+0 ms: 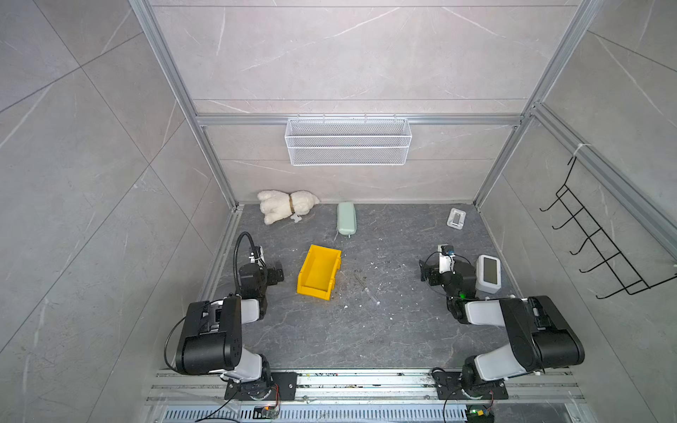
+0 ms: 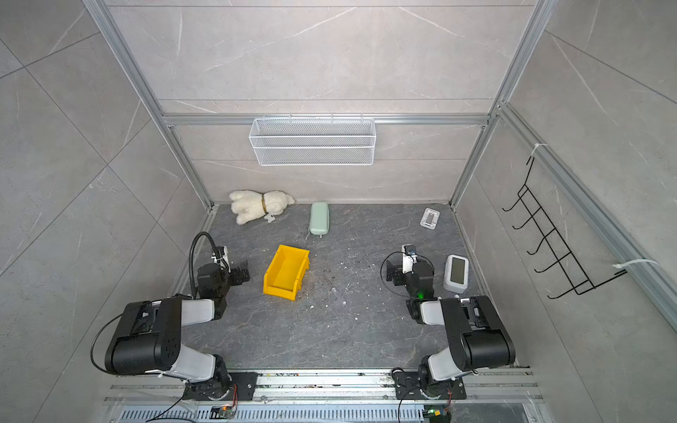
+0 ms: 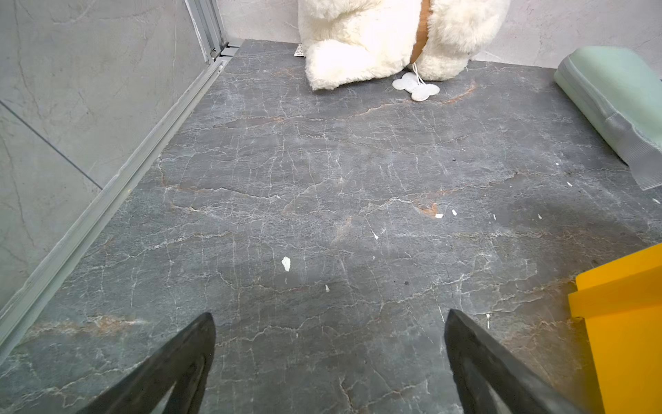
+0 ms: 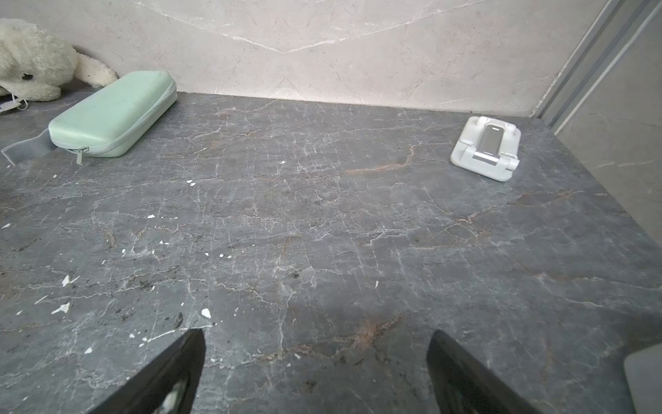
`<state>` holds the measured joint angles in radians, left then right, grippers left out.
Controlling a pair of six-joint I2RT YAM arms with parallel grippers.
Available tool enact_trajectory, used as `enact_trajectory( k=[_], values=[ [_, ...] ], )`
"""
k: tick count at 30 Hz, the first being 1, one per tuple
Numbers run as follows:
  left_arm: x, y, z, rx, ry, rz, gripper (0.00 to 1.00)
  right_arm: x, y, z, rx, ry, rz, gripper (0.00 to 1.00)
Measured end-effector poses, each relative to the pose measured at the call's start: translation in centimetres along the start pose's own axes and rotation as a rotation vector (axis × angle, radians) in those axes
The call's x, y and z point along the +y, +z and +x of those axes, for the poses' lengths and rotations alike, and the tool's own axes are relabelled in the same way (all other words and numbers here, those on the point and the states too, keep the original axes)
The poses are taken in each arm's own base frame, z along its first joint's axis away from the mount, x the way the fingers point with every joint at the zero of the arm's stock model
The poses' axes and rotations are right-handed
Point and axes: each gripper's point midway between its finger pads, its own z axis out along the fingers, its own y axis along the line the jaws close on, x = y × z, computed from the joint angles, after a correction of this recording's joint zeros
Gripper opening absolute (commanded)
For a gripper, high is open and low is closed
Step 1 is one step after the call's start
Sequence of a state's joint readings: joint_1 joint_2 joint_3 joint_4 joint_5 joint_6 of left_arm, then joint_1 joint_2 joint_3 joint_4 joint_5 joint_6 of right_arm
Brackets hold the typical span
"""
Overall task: Put the screwdriver in the bin
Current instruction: Pick up the screwdriver from the center of the table.
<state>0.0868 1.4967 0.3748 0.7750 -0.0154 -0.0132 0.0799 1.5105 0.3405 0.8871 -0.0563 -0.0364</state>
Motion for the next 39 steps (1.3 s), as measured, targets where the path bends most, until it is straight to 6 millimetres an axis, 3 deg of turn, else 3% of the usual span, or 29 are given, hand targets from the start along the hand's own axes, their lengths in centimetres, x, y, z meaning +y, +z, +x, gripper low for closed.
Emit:
enact_trajectory(
  k=[29,31,34,39],
  values=[
    [0.0,-0.6,-0.1,0.012,0.000,-0.001,1.00,0.0,0.0,0.0,0.003,0.000,-0.001,0.99],
    [-0.2,-1.6,-1.1,0.002,0.004,0.000,1.00,0.0,-0.2,0.1,0.013,0.000,-0.001,0.99],
    [-1.3,-4.0,-4.9,-0.082,0.016,0.022,1.00,0.0,-0.8,-0.9,0.008,0.000,-0.001,0.99],
    [-4.4,-8.0,-11.9,-0.211,0.054,0.113,1.00,0.3,-2.3,-5.1,-0.047,-0.003,-0.007,0.99]
  ],
)
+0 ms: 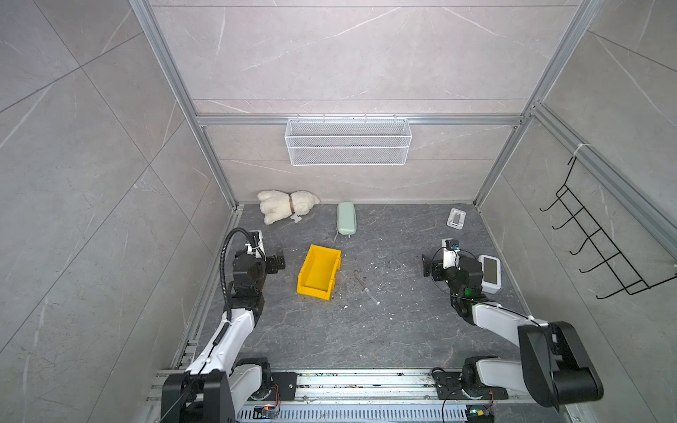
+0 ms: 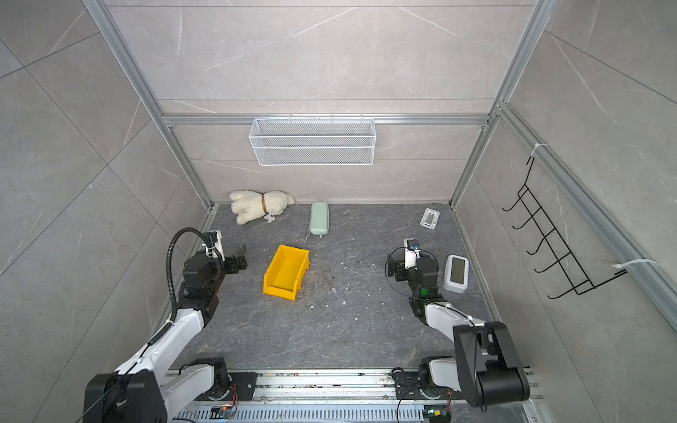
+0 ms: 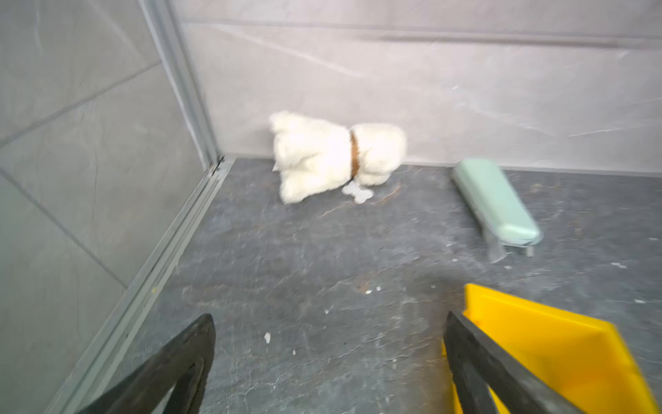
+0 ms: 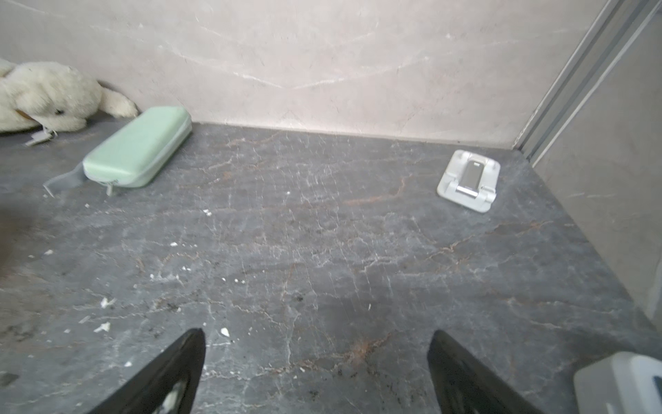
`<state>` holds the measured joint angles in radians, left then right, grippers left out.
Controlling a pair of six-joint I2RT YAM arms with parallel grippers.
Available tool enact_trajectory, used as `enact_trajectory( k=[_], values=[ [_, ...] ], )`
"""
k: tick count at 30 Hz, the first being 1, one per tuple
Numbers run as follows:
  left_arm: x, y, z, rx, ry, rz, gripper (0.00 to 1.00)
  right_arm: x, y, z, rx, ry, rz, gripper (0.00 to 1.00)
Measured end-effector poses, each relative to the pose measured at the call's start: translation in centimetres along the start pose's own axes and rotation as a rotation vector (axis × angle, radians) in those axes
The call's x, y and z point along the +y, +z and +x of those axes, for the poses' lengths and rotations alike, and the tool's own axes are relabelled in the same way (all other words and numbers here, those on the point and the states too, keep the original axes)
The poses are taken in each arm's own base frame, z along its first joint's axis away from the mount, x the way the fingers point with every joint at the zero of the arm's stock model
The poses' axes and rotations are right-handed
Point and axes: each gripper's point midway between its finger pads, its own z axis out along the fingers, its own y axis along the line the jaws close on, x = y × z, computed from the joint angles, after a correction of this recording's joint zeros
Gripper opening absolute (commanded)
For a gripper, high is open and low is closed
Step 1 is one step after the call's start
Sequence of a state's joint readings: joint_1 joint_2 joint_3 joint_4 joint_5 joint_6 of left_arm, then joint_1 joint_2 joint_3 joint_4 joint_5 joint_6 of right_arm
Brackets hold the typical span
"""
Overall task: Put the screwdriver in the bin
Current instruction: Pick up the screwdriver from the center of the table.
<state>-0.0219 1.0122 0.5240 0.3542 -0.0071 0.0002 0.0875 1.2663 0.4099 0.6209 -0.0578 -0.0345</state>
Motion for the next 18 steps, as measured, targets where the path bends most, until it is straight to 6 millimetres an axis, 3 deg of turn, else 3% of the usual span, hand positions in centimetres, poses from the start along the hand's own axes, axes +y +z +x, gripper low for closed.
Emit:
enact_trajectory(
  k=[4,9,12,18],
  values=[
    [-3.2,-2.4,-3.4,-0.007,0.035,0.133,1.00,0.7,-1.4,-4.9,-0.036,0.017,-0.029,0.99],
    [-5.4,-6.2,-3.9,0.054,0.060,0.265,1.00,2.2,-2.6,-9.1,0.000,0.050,-0.089,0.99],
    [-6.7,-8.9,-3.3,0.098,0.075,0.348,1.00,4.5,-3.3,-8.9,0.062,0.054,-0.157,0.99],
    [-8.5,-13.9,-1.5,0.144,0.114,0.476,1.00,10.7,-4.9,-5.1,0.244,0.037,-0.321,0.99]
  ],
)
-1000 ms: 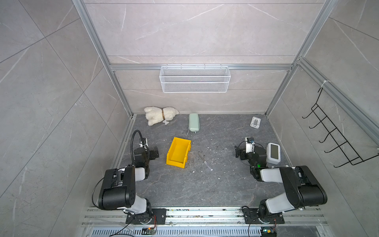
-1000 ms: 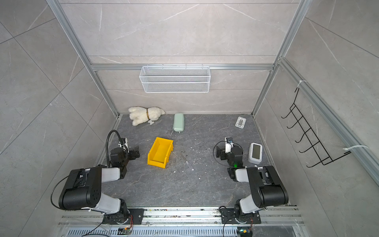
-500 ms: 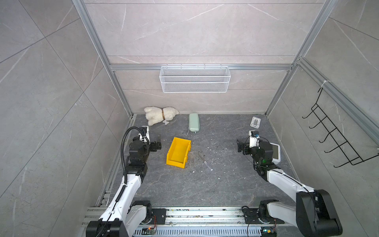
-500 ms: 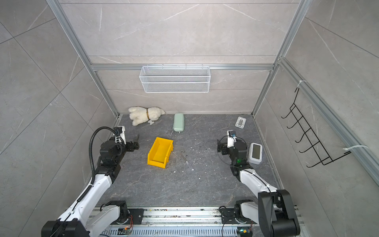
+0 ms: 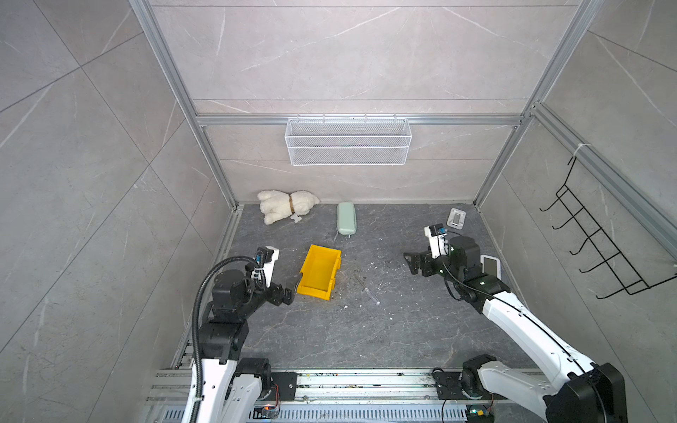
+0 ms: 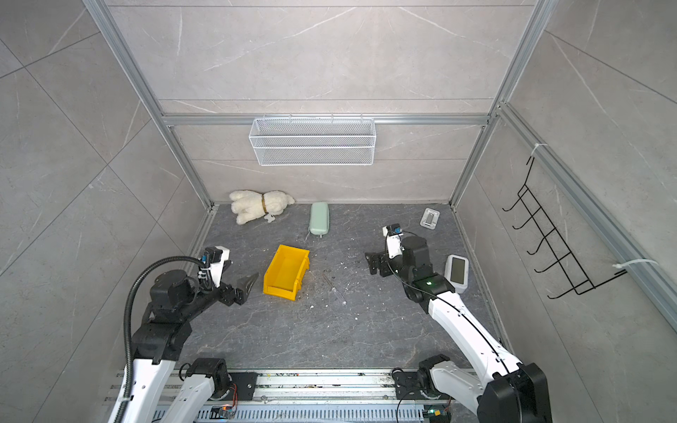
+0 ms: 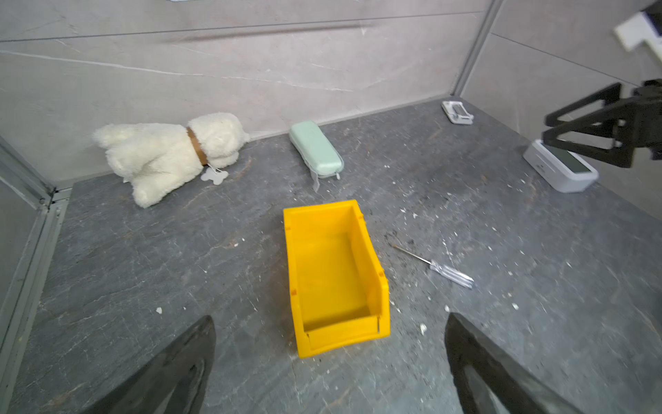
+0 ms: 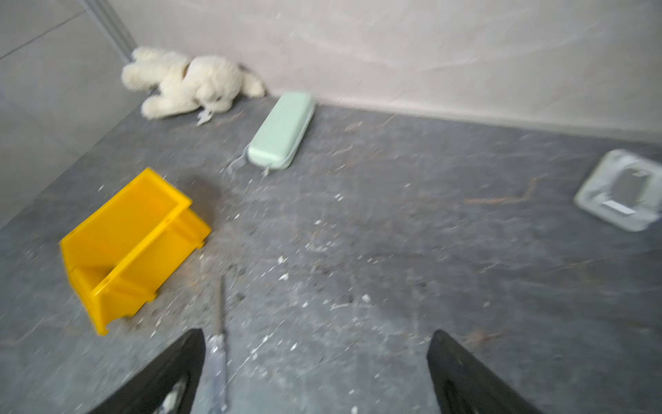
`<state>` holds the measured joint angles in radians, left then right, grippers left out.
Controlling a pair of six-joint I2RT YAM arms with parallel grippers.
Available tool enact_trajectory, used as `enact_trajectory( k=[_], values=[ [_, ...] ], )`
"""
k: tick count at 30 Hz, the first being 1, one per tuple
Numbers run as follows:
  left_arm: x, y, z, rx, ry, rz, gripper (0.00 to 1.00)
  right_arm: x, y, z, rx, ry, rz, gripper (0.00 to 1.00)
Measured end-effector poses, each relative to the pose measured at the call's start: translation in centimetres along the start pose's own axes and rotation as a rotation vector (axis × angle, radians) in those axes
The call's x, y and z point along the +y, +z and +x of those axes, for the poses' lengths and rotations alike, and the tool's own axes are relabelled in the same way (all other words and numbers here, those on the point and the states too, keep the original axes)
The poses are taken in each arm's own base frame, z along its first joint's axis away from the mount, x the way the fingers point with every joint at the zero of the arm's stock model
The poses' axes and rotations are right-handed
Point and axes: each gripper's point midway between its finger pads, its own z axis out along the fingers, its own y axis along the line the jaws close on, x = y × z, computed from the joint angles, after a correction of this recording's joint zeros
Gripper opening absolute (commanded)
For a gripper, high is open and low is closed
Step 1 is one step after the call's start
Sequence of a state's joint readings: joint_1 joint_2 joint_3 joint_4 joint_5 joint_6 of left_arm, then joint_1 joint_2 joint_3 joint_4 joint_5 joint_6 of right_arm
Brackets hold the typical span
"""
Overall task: Put the screwdriver in the bin
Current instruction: Pick up the screwdriver from the center of the table.
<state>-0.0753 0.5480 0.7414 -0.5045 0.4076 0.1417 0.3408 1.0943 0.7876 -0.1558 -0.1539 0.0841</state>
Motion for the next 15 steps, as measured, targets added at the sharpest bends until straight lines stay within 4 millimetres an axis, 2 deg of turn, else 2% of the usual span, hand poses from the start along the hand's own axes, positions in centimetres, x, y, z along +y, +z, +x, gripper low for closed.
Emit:
enact_trajectory(
  k=[4,10,13,15],
  values=[
    [-1.6,-1.4,1.3,0.024,0.033,0.047,1.00,4.5,1.3,2.7,0.113,-0.022,-0.099,0.97],
    [-3.3,-2.2,3.7,0.104,0.085,0.128,1.00,10.6,3.6,7.3,0.275,-0.106,-0.178,0.95],
    [-3.6,-2.5,4.4,0.122,0.115,0.138,1.00,12.1,4.8,9.8,0.347,-0.141,-0.176,0.93],
    [-3.7,-2.6,4.6,0.120,0.135,0.143,1.00,12.3,5.7,11.2,0.390,-0.149,-0.162,0.89]
  ],
)
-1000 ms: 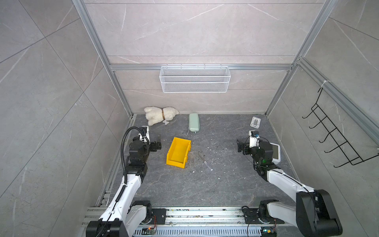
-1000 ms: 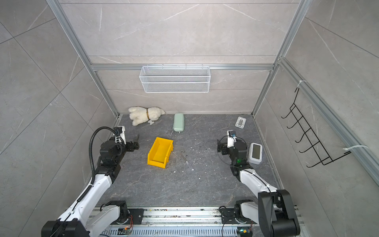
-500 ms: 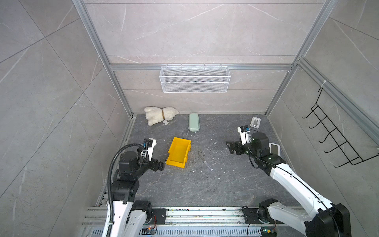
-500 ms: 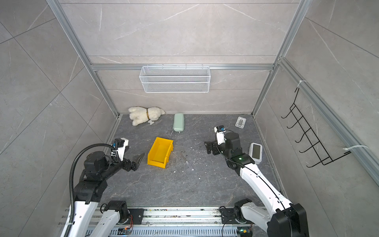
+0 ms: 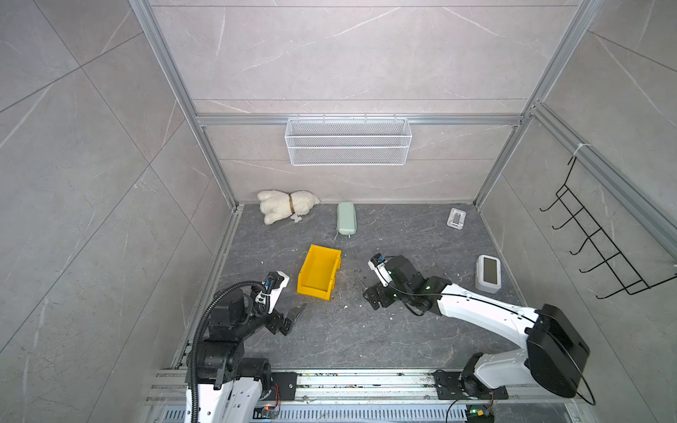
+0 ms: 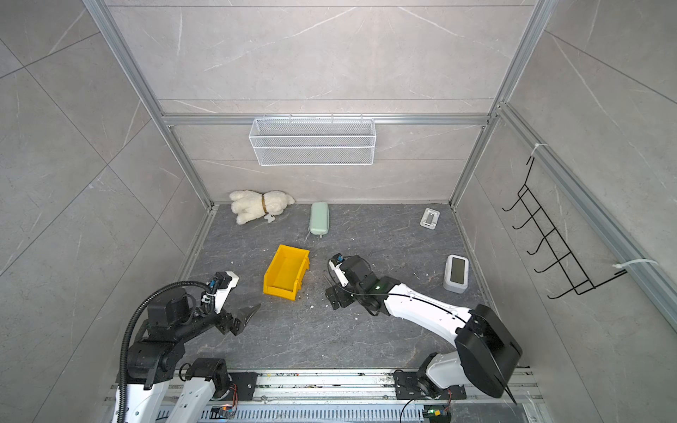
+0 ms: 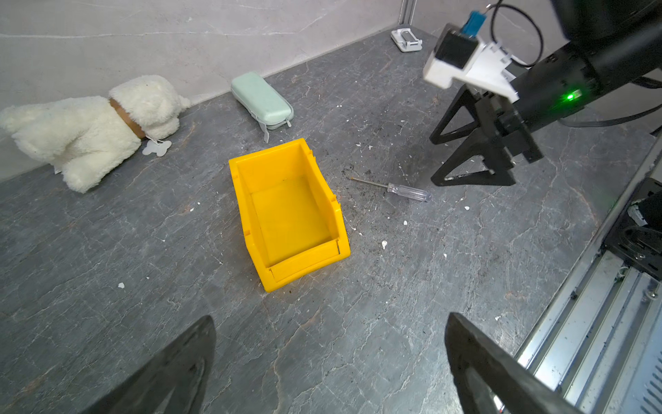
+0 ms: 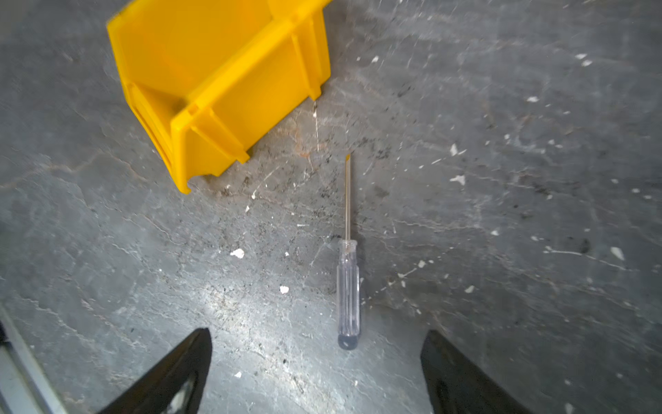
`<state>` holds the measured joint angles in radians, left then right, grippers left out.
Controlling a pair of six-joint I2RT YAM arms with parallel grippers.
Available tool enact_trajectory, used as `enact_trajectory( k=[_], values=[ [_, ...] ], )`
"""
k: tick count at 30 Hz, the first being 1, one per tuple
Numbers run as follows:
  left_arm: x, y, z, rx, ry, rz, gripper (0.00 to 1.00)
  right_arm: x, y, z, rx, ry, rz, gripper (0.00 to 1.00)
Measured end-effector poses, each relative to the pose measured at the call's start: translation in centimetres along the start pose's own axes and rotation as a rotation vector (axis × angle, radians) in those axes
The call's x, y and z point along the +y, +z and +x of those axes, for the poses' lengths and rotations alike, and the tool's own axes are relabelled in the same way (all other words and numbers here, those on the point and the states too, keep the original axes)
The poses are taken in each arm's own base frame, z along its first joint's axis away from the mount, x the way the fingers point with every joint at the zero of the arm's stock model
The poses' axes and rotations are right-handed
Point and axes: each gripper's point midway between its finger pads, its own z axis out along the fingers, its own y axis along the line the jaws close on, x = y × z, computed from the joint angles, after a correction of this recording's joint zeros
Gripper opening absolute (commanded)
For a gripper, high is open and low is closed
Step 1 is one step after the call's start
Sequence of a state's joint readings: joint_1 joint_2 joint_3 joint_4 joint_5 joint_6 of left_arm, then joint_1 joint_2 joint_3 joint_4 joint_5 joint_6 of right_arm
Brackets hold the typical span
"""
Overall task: Put the screwdriver in the bin
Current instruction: Pick up the screwdriver from the center of the table.
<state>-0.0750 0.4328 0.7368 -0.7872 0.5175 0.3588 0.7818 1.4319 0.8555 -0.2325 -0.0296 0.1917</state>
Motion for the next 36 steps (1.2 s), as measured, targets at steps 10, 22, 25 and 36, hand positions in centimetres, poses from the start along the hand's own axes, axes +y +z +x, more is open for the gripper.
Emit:
enact_trajectory(
  k=[10,22,25,36],
  values=[
    [-0.5,0.4,1.0,0.012,0.024,0.027,1.00,-1.3,4.3,2.1,0.141,0.032,0.089,0.70],
    [-0.8,0.5,1.2,0.011,0.028,0.044,1.00,-2.4,6.7,2.8,0.195,0.040,0.152,0.53],
    [-0.8,0.5,1.2,0.011,0.029,0.044,1.00,-2.7,7.0,3.0,0.204,0.038,0.169,0.43],
    [-0.9,0.4,1.4,0.014,0.032,0.048,1.00,-3.2,7.7,3.2,0.217,0.038,0.201,0.10]
  ],
)
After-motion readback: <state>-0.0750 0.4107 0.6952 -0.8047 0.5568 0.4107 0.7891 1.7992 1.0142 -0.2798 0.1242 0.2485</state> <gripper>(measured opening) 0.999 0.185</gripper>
